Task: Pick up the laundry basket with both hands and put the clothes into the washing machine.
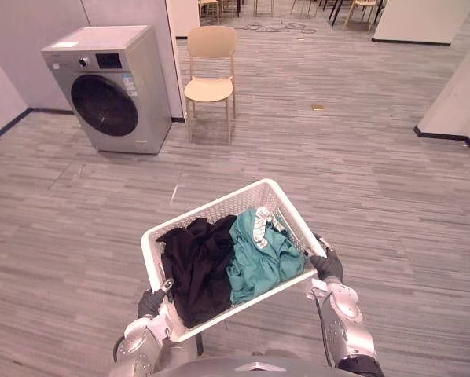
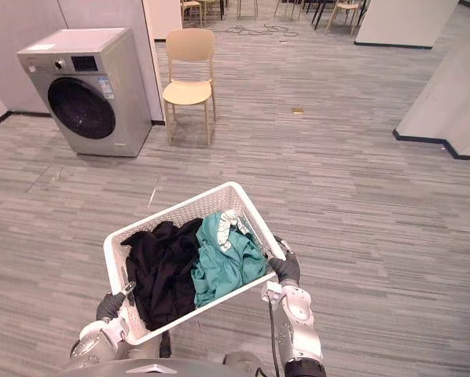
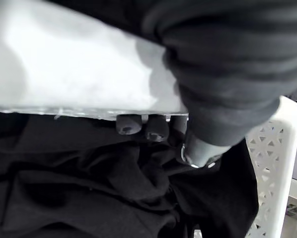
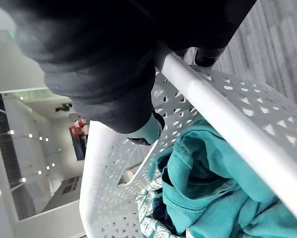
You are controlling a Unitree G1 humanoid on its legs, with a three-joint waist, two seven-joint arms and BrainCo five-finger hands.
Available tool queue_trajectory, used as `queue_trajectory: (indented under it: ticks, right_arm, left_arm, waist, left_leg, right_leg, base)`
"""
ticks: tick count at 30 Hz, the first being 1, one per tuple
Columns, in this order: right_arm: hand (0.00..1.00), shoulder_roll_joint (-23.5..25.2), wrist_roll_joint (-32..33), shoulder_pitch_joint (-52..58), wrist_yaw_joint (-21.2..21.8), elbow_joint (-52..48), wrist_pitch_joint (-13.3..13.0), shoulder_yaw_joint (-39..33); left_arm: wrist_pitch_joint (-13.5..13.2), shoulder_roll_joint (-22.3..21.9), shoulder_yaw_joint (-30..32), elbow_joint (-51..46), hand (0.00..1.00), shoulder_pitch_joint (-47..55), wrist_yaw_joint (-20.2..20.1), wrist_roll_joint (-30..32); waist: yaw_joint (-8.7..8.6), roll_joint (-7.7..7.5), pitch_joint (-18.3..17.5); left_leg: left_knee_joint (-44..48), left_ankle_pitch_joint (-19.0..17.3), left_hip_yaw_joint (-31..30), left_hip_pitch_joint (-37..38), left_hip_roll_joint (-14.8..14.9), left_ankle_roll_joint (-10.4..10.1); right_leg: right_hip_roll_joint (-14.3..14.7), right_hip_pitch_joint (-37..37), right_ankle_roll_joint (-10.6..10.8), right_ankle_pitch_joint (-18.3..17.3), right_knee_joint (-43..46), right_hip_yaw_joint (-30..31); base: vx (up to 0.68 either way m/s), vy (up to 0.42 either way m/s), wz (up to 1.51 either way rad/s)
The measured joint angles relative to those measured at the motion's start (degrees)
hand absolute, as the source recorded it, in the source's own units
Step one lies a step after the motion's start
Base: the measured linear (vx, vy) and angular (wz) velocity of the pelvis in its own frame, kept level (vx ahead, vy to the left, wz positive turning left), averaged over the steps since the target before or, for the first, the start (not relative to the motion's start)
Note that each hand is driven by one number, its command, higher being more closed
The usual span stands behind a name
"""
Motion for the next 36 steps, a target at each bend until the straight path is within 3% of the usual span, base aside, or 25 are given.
queue_trajectory:
  ticks: [1, 3, 5, 6, 7, 8, 10, 11, 12, 13, 14, 15, 17, 19, 20, 22, 23, 24, 26, 27, 28, 30, 32, 34, 36]
  right_arm:
    - [1.00, 0.1, 0.0, 0.0, -0.1, 0.5, 0.0, 0.3]
    - [1.00, -0.8, 0.0, -0.9, 0.1, 2.5, -0.3, 0.5]
    - [1.00, -2.0, 0.0, -1.3, 0.0, 4.9, -0.2, 0.8]
    - [1.00, -2.0, 0.1, -1.5, 0.1, 6.6, -0.3, 0.7]
    - [1.00, -2.2, 0.0, -1.5, 0.1, 7.1, -0.1, 0.7]
    - [1.00, -1.1, 0.0, -1.6, 0.1, 8.5, -0.1, 0.6]
    - [1.00, 0.0, 0.0, -0.7, 0.1, 8.8, 0.0, -0.1]
    - [1.00, 0.8, -0.1, -0.4, 0.2, 8.8, 0.0, -0.4]
    - [1.00, 1.8, -0.1, 0.1, 0.3, 8.9, 0.0, -0.3]
    - [1.00, 2.2, -0.1, 0.5, 0.3, 8.9, 0.1, -0.1]
    - [1.00, 2.8, -0.1, 1.8, 0.4, 8.8, 0.1, -0.1]
    - [1.00, 3.3, -0.1, 2.8, 0.4, 8.4, 0.0, -0.2]
    - [1.00, 4.0, -0.1, 3.2, 0.3, 7.4, 0.0, -0.2]
    - [1.00, 4.8, 0.0, 5.0, 0.0, 2.5, 0.2, -1.2]
    - [1.00, 4.9, 0.0, 5.6, 0.0, 0.4, 0.2, -1.4]
    - [1.00, 4.9, 0.0, 5.6, 0.0, -0.7, 0.2, -1.5]
    - [1.00, 4.5, 0.0, 5.6, 0.0, -0.6, 0.3, -1.2]
    - [1.00, 4.5, 0.0, 5.7, -0.1, -0.5, 0.4, -1.1]
    - [1.00, 3.8, 0.1, 5.6, -0.1, -0.4, 1.0, -1.8]
    - [1.00, 2.5, 0.2, 5.5, 0.0, -0.9, 1.0, -1.5]
    - [1.00, 1.5, 0.4, 5.5, 0.0, -1.1, 1.0, -1.1]
    - [1.00, 1.0, 0.7, 5.5, -0.1, -1.6, 0.9, -1.1]
    - [1.00, 0.9, 0.7, 5.4, 0.0, -2.9, 0.6, -1.1]
    - [1.00, 0.9, 0.7, 4.5, 0.0, -2.6, 0.2, -1.0]
    - [1.00, 0.4, 0.7, 2.8, 0.0, -0.8, -0.1, -0.6]
  left_arm:
    - [-0.1, -0.2, -0.1, 0.1, 1.00, 0.0, 0.0, 0.0]
    - [-0.1, 0.0, -0.7, 0.3, 1.00, 0.2, 0.0, 0.0]
    - [0.0, 0.0, -1.5, 1.2, 1.00, 0.1, 0.0, 0.0]
    - [0.0, 0.5, -1.8, 2.6, 1.00, -0.3, 0.1, 0.0]
    - [0.1, 0.6, -1.8, 3.1, 1.00, -0.3, 0.1, 0.0]
    - [0.3, 2.1, -1.8, 3.7, 1.00, -0.1, 0.3, 0.0]
    - [0.6, 3.4, -2.4, 4.0, 1.00, -1.1, 0.4, 0.0]
    - [0.6, 3.7, -2.5, 4.1, 1.00, -0.9, 0.5, 0.0]
    - [0.9, 5.0, -3.2, 4.7, 1.00, -1.0, 0.5, 0.0]
    - [1.0, 5.6, -3.1, 5.0, 1.00, -1.0, 0.5, 0.0]
    - [1.1, 6.4, -3.3, 5.0, 1.00, -1.0, 0.4, 0.1]
    - [1.1, 6.8, -3.4, 4.8, 1.00, -1.1, 0.4, 0.4]
    - [1.1, 7.2, -3.3, 4.3, 1.00, -1.2, 0.4, 1.0]
    - [1.2, 7.0, -3.7, 1.5, 1.00, -1.3, 0.4, 1.0]
    - [1.2, 7.0, -4.0, -0.1, 1.00, -1.3, 0.4, 1.0]
    - [1.2, 7.0, -4.0, -0.2, 1.00, -1.6, 0.4, 1.0]
    - [1.2, 6.6, -4.0, -0.2, 1.00, -1.2, 0.4, 1.1]
    - [1.2, 6.0, -4.0, -0.2, 1.00, -0.9, 0.4, 1.1]
    - [1.3, 3.7, -3.1, -0.5, 1.00, -0.5, 0.5, 1.6]
    - [1.3, 2.9, -2.7, -2.0, 1.00, 0.7, 0.4, 2.1]
    - [1.3, 1.9, -2.6, -2.4, 1.00, 1.9, 0.4, 2.1]
    - [0.9, 0.6, -2.7, -2.5, 1.00, 3.3, 0.2, 2.1]
    - [0.7, 0.5, -2.5, -2.7, 1.00, 2.8, 0.2, 2.1]
    - [0.4, 0.5, -2.4, -2.7, 1.00, 2.5, 0.1, 2.0]
    - [0.4, 0.9, -2.5, -2.1, 1.00, 2.2, 0.0, 2.0]
  waist:
    - [0.41, -0.05, -0.1]
    - [0.33, -0.12, -0.2]
    - [-0.37, 0.43, -1.2]
    - [-0.46, -0.34, -2.5]
    - [-0.38, -1.01, -3.4]
    - [-0.55, -4.05, -4.6]
    - [-1.03, -5.13, -4.4]
    - [-1.16, -5.65, -3.7]
    - [-2.28, -5.77, -2.9]
    - [-2.51, -5.88, -2.5]
    - [-2.91, -4.94, -1.8]
    - [-3.85, -4.45, -1.5]
    - [-4.49, -4.42, -1.0]
    - [-5.24, -3.78, 1.0]
    - [-5.26, -3.15, 1.3]
    - [-4.97, -3.89, 0.9]
    - [-4.68, -2.80, 0.4]
    - [-4.78, -1.68, -0.1]
    - [-5.70, -0.16, 0.1]
    - [-5.49, 1.01, 0.8]
    - [-4.46, 1.82, 0.7]
    - [-3.49, 1.29, 1.0]
    - [-2.77, 0.72, 0.7]
    - [-1.25, 0.14, 0.1]
    - [-0.79, -0.53, -0.2]
  left_leg:
    - [-10.6, 1.4, -2.9, 0.6, 0.0, -1.2]
    - [-22.1, 3.8, -7.1, 1.1, -0.2, -2.4]
    - [-27.6, 6.1, -7.8, 0.7, 0.4, -3.3]
    - [-27.0, 13.8, -6.6, 1.3, -1.1, -5.2]
    - [-26.5, 16.8, -6.1, 1.3, -2.0, -5.0]
    - [-23.5, 15.6, -5.0, 1.0, -5.0, -3.9]
    - [-19.5, 9.8, -5.2, 2.3, -7.6, -1.8]
    - [-19.5, 7.2, -5.3, 5.4, -8.9, -0.5]
    - [-19.6, 5.1, -5.9, 8.9, -10.2, 1.0]
    - [-19.7, 4.1, -6.4, 10.9, -10.4, 1.5]
    - [-21.1, 3.1, -7.7, 14.8, -10.5, 2.1]
    - [-23.9, 3.0, -9.1, 18.6, -10.8, 2.3]
    - [-28.0, 2.9, -10.0, 22.9, -12.0, 2.4]
    - [-29.4, 0.1, -11.4, 27.4, -12.2, 2.4]
    - [-29.1, -2.4, -11.9, 28.6, -12.1, 2.0]
    - [-28.6, -5.8, -12.2, 31.5, -12.1, 1.0]
    - [-27.8, -8.6, -12.1, 33.4, -10.8, 0.1]
    - [-26.7, -9.6, -12.1, 34.0, -9.8, -0.4]
    - [-6.7, -8.3, -11.7, 27.2, -7.2, -1.2]
    - [11.0, -0.9, -11.4, 19.9, -4.4, -3.4]
    - [21.8, 2.8, -11.3, 15.3, -2.8, -5.8]
    - [35.1, 3.0, -9.9, 7.7, -1.2, -4.7]
    - [33.8, 1.4, -5.6, 3.6, 0.4, -2.0]
    - [21.5, -0.1, -2.5, 1.4, 1.5, -0.3]
    - [0.7, 0.0, -3.0, 1.3, 0.2, -0.4]
  right_leg:
    - [-1.2, 0.9, 1.0, -1.8, 0.4, 1.0]
    - [-2.5, 1.8, 2.3, -4.3, 0.5, 2.1]
    - [-4.4, 3.0, 5.2, -8.6, 2.0, 2.6]
    - [-6.7, 3.8, 6.4, -10.0, 2.8, 4.0]
    - [-7.6, 3.3, 6.5, -10.0, 4.1, 5.1]
    - [-10.6, 0.9, 6.7, -8.9, 9.3, 7.2]
    - [-11.0, -3.5, 6.6, -1.4, 22.4, 9.1]
    - [-11.0, -8.8, 6.1, 8.4, 35.3, 10.4]
    - [-8.6, -14.0, 6.3, 12.3, 49.2, 12.3]
    - [-6.3, -16.0, 6.4, 10.9, 54.8, 12.9]
    - [-1.9, -19.6, 5.7, 7.3, 61.5, 12.0]
    - [0.3, -23.8, 5.3, 4.5, 63.1, 8.5]
    - [0.0, -30.0, 4.7, 1.4, 59.7, 4.0]
    - [-2.6, -32.8, 3.5, -0.5, 42.9, -2.7]
    - [-4.8, -31.1, 2.0, 0.6, 27.1, -7.4]
    - [-6.5, -28.3, -0.1, 3.1, 14.4, -10.5]
    - [-5.9, -27.2, -0.7, 7.2, 13.9, -11.2]
    - [-5.1, -26.8, -0.9, 7.9, 15.1, -12.1]
    - [-3.7, -23.9, -1.5, 3.1, 17.5, -13.8]
    - [-1.7, -20.6, -1.9, 1.5, 16.5, -13.8]
    - [-0.2, -18.2, -2.5, 0.2, 15.9, -13.6]
    - [0.7, -12.0, -4.0, -3.1, 14.1, -12.5]
    - [0.7, -7.0, -3.4, -4.2, 10.6, -10.7]
    - [0.1, -3.9, -2.5, -4.6, 7.3, -8.5]
    - [-1.3, -2.1, -1.0, -5.1, 5.5, -6.5]
  base:
    - [0.51, 0.132, -0.47]
    - [0.51, 0.248, -0.32]
    - [0.54, 0.362, -0.19]
    - [0.59, 0.439, -0.23]
    - [0.72, 0.522, -0.30]
    - [0.72, 0.492, -0.04]
    - [0.57, 0.398, 0.20]
    - [0.51, 0.326, 0.39]
    - [0.50, 0.279, 0.45]
    - [0.46, 0.215, 0.65]
    - [0.46, 0.163, 0.73]
    - [0.46, 0.133, 0.72]
    - [0.48, 0.061, 0.54]
    - [0.60, -0.011, 0.59]
    - [0.62, -0.064, 0.40]
    - [0.60, -0.144, 0.04]
    - [0.59, -0.176, -0.07]
    - [0.58, -0.191, 0.02]
    - [0.61, -0.264, 0.13]
    - [0.53, -0.252, -0.21]
    - [0.54, -0.176, -0.49]
    - [0.55, -0.102, -0.41]
    - [0.52, -0.045, -0.41]
    - [0.48, 0.028, -0.67]
    - [0.44, 0.111, -0.52]
